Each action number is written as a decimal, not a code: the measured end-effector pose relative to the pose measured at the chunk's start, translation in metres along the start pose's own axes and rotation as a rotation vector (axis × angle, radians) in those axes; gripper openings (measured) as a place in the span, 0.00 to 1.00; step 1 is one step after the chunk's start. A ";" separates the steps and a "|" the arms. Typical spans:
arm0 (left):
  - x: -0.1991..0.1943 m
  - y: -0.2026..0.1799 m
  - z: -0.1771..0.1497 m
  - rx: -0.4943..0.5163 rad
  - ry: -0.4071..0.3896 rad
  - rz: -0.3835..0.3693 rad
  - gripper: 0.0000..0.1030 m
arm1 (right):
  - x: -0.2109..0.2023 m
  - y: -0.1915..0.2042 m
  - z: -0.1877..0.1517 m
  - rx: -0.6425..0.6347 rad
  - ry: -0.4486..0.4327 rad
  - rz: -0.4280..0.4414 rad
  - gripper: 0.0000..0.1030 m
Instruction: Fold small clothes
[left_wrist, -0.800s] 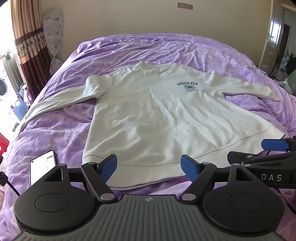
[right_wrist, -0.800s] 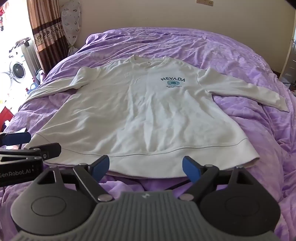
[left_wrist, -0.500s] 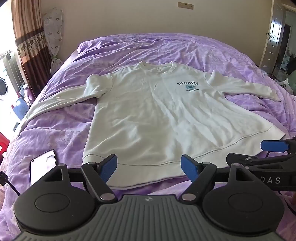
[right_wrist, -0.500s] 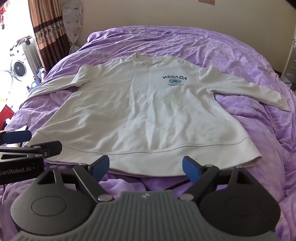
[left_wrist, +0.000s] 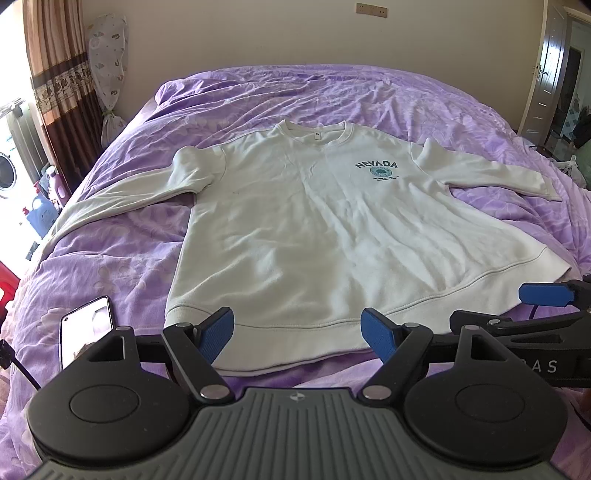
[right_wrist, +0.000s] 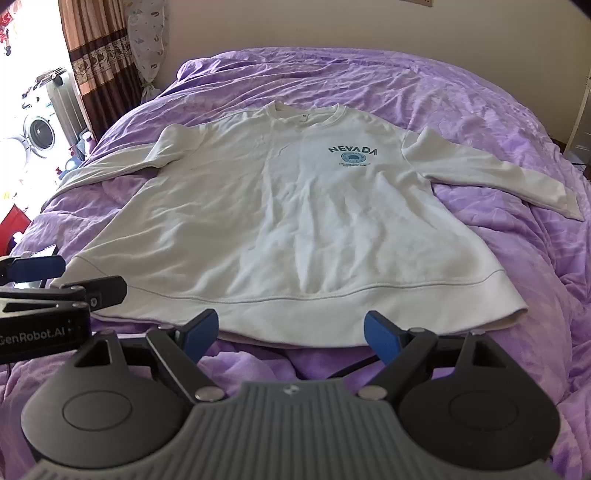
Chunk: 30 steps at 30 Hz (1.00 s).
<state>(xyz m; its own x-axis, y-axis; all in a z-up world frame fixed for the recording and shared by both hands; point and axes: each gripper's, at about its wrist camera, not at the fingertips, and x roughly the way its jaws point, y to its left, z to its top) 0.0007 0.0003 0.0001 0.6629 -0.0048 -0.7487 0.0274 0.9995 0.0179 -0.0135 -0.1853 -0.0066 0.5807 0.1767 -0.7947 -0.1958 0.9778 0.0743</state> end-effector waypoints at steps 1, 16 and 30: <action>0.000 0.000 0.000 0.000 -0.001 0.000 0.89 | 0.000 0.000 0.000 -0.001 0.001 0.001 0.80; 0.000 0.000 0.000 0.001 0.000 0.000 0.89 | 0.001 0.000 0.000 -0.006 0.008 0.005 0.80; 0.003 0.000 -0.008 0.000 0.000 0.000 0.89 | 0.001 0.001 0.001 -0.010 0.013 0.006 0.80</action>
<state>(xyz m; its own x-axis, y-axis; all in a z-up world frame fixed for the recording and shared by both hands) -0.0029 0.0003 -0.0072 0.6627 -0.0048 -0.7489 0.0274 0.9995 0.0178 -0.0121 -0.1843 -0.0071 0.5695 0.1811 -0.8018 -0.2070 0.9756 0.0733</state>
